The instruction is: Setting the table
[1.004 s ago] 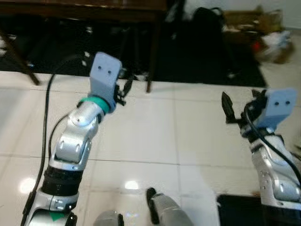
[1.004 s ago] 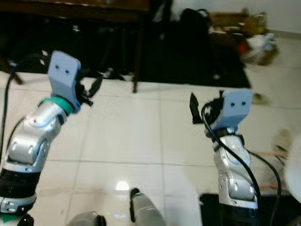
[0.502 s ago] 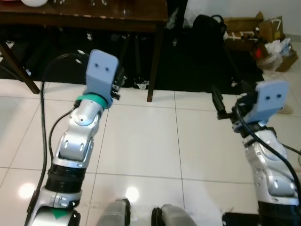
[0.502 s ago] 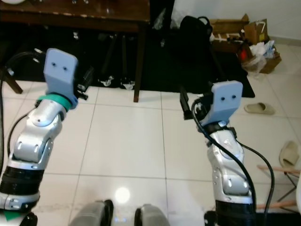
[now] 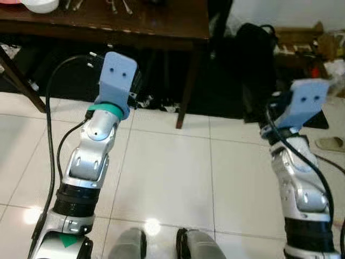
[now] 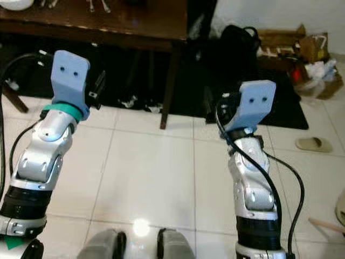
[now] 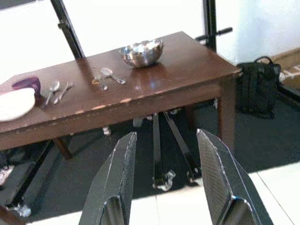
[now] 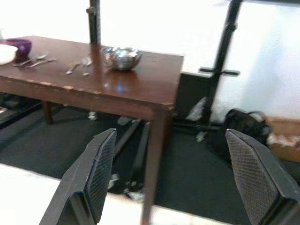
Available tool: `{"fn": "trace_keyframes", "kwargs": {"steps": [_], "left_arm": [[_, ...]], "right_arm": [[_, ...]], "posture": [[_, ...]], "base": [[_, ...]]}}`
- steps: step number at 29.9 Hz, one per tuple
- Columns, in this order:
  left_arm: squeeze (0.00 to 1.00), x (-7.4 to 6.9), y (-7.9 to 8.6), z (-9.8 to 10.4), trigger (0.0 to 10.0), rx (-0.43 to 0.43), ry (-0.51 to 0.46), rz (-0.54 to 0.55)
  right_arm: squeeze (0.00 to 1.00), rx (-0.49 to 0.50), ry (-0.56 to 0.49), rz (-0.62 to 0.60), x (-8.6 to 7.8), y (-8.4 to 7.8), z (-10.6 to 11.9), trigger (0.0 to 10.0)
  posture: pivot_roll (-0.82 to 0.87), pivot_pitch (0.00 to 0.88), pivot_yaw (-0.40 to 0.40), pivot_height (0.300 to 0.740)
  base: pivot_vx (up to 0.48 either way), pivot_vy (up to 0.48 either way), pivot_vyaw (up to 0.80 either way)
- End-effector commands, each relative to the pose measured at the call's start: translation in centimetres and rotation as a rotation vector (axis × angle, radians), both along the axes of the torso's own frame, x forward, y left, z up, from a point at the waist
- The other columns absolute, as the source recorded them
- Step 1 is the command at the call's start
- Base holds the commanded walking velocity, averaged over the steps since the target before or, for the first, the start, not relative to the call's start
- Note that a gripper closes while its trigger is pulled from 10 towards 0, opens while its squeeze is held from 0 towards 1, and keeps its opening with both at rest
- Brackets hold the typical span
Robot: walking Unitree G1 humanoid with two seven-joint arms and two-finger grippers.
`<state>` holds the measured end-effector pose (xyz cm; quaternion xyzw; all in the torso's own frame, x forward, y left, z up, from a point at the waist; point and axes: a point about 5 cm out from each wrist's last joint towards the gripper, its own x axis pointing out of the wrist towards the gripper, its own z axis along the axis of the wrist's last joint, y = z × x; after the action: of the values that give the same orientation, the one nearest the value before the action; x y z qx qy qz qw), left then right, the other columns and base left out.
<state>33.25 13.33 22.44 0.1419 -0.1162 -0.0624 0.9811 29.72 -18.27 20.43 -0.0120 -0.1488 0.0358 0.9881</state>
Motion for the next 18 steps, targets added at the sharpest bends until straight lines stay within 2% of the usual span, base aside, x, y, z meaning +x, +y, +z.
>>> {"fn": "trace_keyframes", "kwargs": {"steps": [1,13,18], "left_arm": [[0.0,-0.02,-0.13,-0.23,10.0,0.008,0.006,-0.011],[0.0,0.0,-0.42,0.14,10.0,0.016,-0.007,-0.054],[0.0,0.02,-0.43,0.19,10.0,0.012,-0.01,-0.053]], "right_arm": [[0.0,-0.002,0.044,-0.033,-0.04,-0.6,-0.9,10.0],[0.0,0.014,0.047,-0.061,0.14,-0.91,-0.79,10.0],[0.0,0.016,0.022,-0.042,0.09,-0.72,-0.34,10.0]], "posture": [[0.0,0.082,0.027,0.74],[0.0,0.087,0.026,0.74],[0.0,0.088,0.025,0.74]], "base": [[0.461,0.0,0.0],[0.459,0.0,-0.79],[0.458,0.0,0.0]]}}
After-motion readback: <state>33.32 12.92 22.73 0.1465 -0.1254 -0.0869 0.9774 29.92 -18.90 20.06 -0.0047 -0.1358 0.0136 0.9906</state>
